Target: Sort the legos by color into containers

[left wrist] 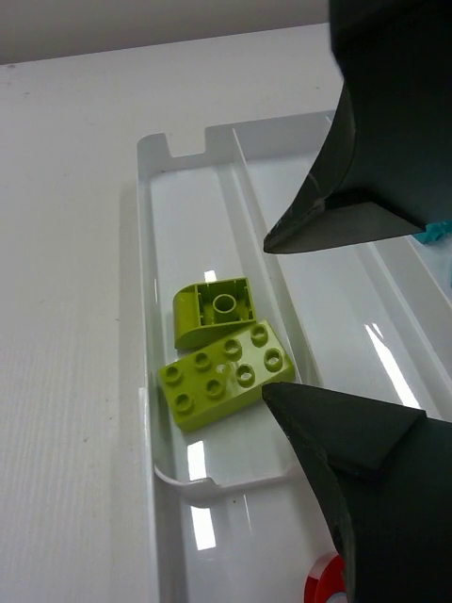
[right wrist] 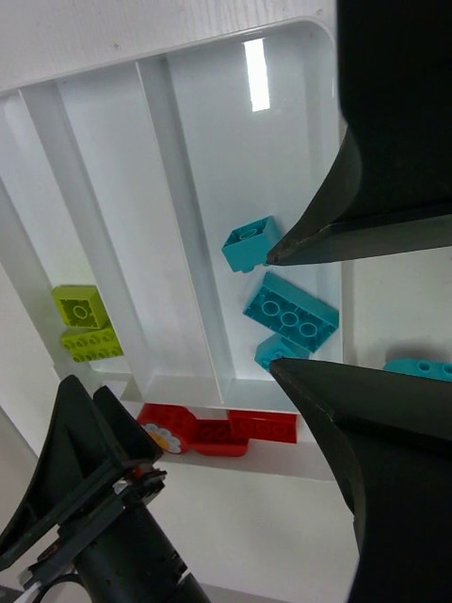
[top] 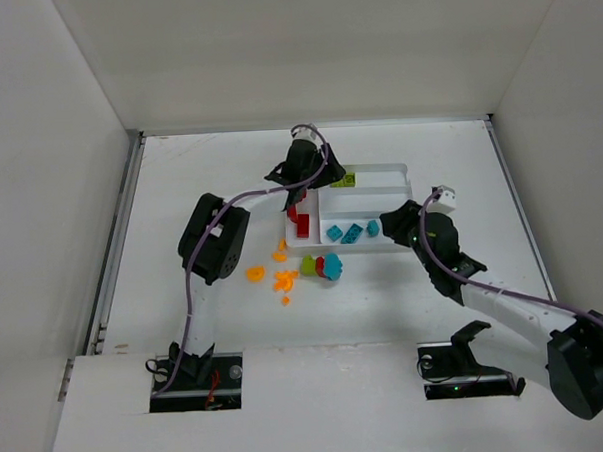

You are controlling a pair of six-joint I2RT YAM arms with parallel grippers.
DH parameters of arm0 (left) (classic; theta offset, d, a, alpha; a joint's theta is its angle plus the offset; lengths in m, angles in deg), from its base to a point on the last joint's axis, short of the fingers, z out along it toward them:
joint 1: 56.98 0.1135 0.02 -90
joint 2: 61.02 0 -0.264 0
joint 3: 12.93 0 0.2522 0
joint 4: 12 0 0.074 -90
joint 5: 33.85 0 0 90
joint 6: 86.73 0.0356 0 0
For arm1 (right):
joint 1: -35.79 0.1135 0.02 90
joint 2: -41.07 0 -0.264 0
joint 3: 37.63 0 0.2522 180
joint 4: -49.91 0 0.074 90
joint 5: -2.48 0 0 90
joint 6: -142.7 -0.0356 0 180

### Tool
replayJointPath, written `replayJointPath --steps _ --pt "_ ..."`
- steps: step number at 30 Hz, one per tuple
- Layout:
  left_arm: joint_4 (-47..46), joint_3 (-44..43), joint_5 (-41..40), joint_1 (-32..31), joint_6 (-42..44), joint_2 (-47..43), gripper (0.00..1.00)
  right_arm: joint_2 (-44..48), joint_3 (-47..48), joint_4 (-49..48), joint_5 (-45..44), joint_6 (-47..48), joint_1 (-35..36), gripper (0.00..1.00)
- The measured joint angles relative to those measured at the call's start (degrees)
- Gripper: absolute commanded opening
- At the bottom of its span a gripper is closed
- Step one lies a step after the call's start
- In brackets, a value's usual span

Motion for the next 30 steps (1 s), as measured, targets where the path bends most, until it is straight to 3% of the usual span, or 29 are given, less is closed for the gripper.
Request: replayJointPath --steps 8,11,13,16,24,28,30 --pt "-0.66 6.21 -0.72 0.22 0.76 -6.71 0.52 -1.99 0.24 -0.48 0.61 1.07 3.08 0.36" --pt "-1.68 12.37 -1.11 0.2 1.07 -14.67 0.35 -3.63 0.92 -0.46 1.77 1.53 6.14 0.44" --pt "-3.19 17.03 -1.27 0.11 1.51 -21.14 0.26 -4.15 1.11 -0.48 2.75 1.29 8.55 0.63" --pt "-5.9 24.9 -1.66 -0.26 2.1 -31.17 0.24 -4.42 1.11 -0.33 4.17 0.59 12.52 0.78" --pt "-4.44 43.76 -11.1 -5.2 2.03 -47.45 0.3 -6.8 0.0 -0.5 9.49 -4.46 14.38 0.82" --pt "-1.25 47.84 -13.84 -9.11 1.22 -50.99 0.12 -10.54 -0.7 -0.76 12.55 -6.6 14.16 0.86" --pt "-0.79 48.81 -14.64 -10.86 0.9 -52.54 0.07 -11.47 -1.27 -1.03 13.44 -7.52 14.16 0.87"
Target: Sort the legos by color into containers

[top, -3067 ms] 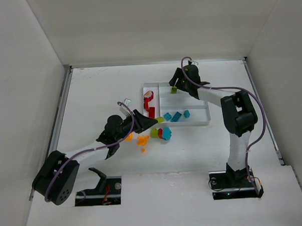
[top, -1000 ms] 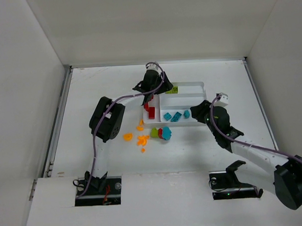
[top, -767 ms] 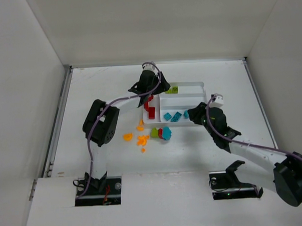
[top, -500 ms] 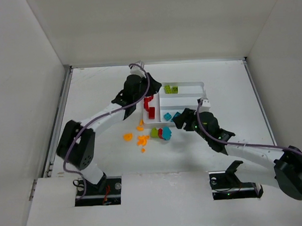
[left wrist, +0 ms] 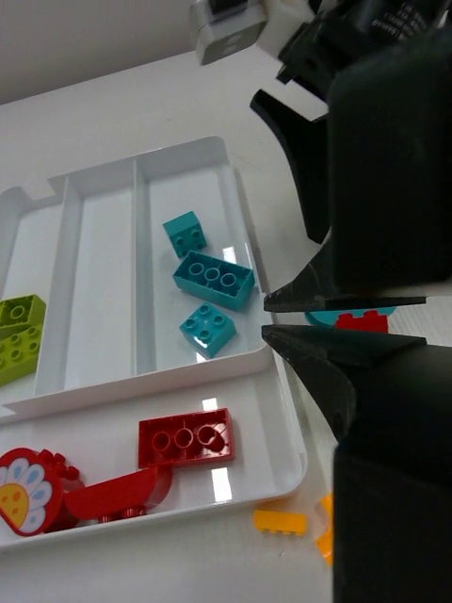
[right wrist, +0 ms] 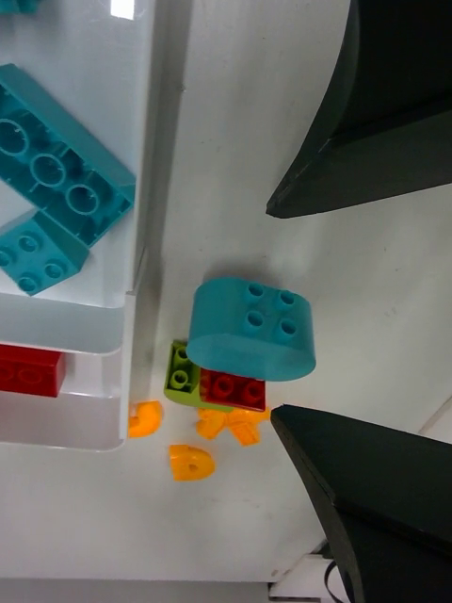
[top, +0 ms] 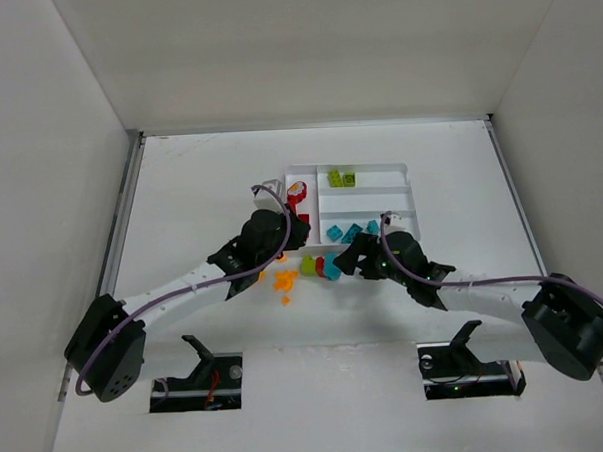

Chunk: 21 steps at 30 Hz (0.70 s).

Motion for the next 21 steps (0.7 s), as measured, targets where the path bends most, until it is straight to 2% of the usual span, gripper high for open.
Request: replayJointPath --steps 2,6,11,13,21 --pt "-0.02 0.81 -0.46 -1.42 -0.59 -1.29 0.07 -1.05 -0.66 -1.29 0.96 -1.07 0.0 0.87" --pt "-0.07 3.96 -0.66 -3.3 -2.12 -3.65 0.02 -3.65 -2.45 -5.51 2.91 -3.61 -0.11 0.8" --pt "0.7 8.59 -2.01 -3.74 -2.91 -6.64 0.03 -6.75 -3.76 -10.54 6.05 -6.97 -2.19 0.75" --pt "1.14 9.92 -2.78 -3.74 -3.06 -8.07 0.08 -7.98 -3.76 -12.15 6.97 -7.89 -2.95 0.72" --pt "1.2 12.57 -4.94 -4.07 -3.96 -10.1 0.4 -13.53 -3.72 -18.49 9.51 -11.08 -3.8 0.61"
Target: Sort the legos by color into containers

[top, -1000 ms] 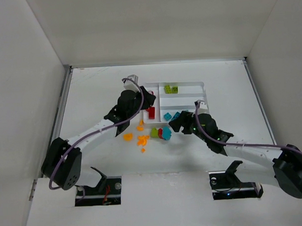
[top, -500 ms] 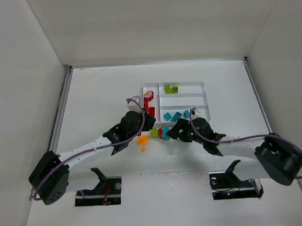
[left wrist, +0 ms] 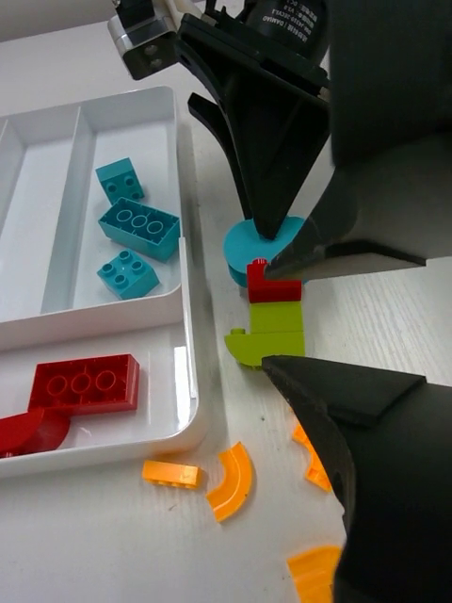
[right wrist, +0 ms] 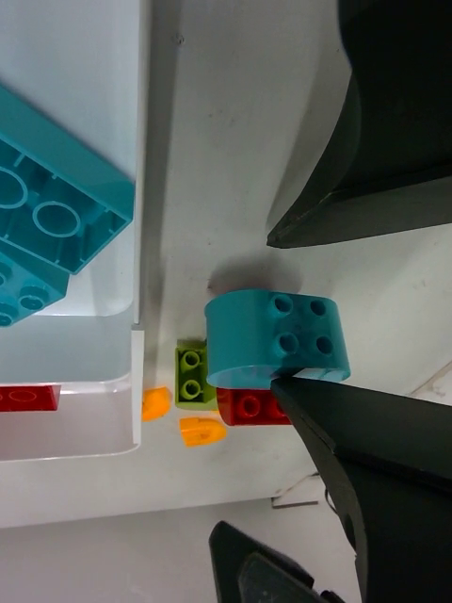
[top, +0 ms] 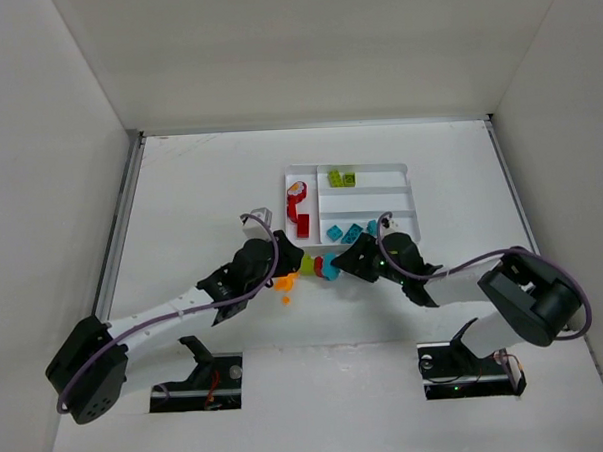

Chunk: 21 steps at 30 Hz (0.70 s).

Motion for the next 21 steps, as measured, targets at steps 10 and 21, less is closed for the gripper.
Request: replayJointPath --steps 10,21 --pt "-0.02 2.23 0.24 -0.2 -2.78 0.09 0.51 -4.07 0.04 -6.67 3.21 -3.1 -1.07 0.6" --pt "-0.28 4.63 1.33 1.14 -5.77 -1.53 0.65 -6.64 0.24 -10.19 5.2 -4.31 -1.11 0.46"
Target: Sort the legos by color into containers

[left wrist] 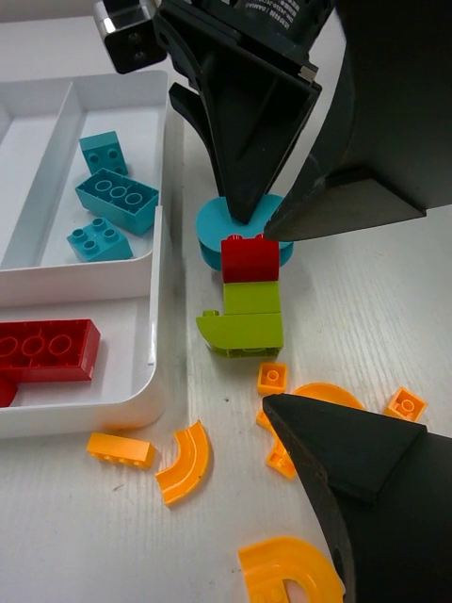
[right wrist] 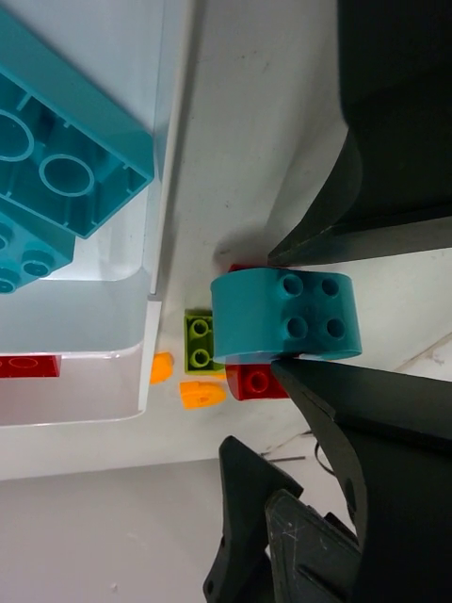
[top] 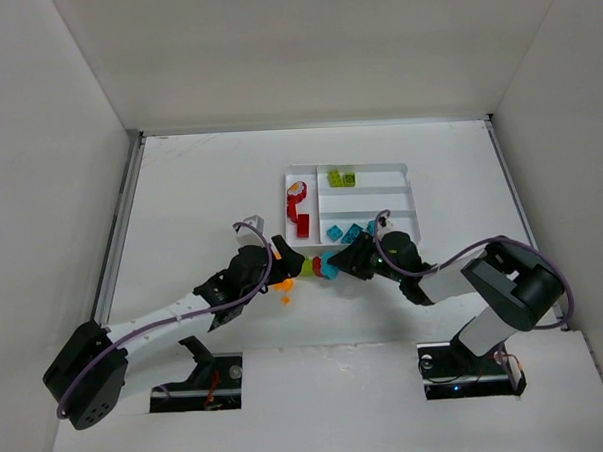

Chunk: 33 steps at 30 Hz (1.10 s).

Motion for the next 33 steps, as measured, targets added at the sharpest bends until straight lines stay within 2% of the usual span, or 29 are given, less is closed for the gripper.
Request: replayJointPath --steps 3,6,12,19,33 --pt "-0.55 0.37 0.74 0.68 -0.87 -0.55 0.65 -0.24 0.0 -1.4 0.63 -0.68 0.0 0.36" --pt "-1.01 1.03 1.86 1.36 -1.81 -0.61 0.65 -0.5 0.0 -2.93 1.42 -1.42 -0.04 0.32" --pt "-2.32 1.81 4.0 1.95 -3.23 -1.38 0.64 0.39 -0.59 -7.48 3.78 -3.96 -1.73 0.31" --pt "-6.36 1.81 4.7 1.86 -4.83 -1.97 0.6 6.34 -3.17 -8.59 5.42 -5.2 -4.02 0.31" --pt "-18.08 1.81 6.67 1.86 -13.55 4.46 0.53 15.26 -5.57 -8.02 6.78 -5.62 -5.66 0.31"
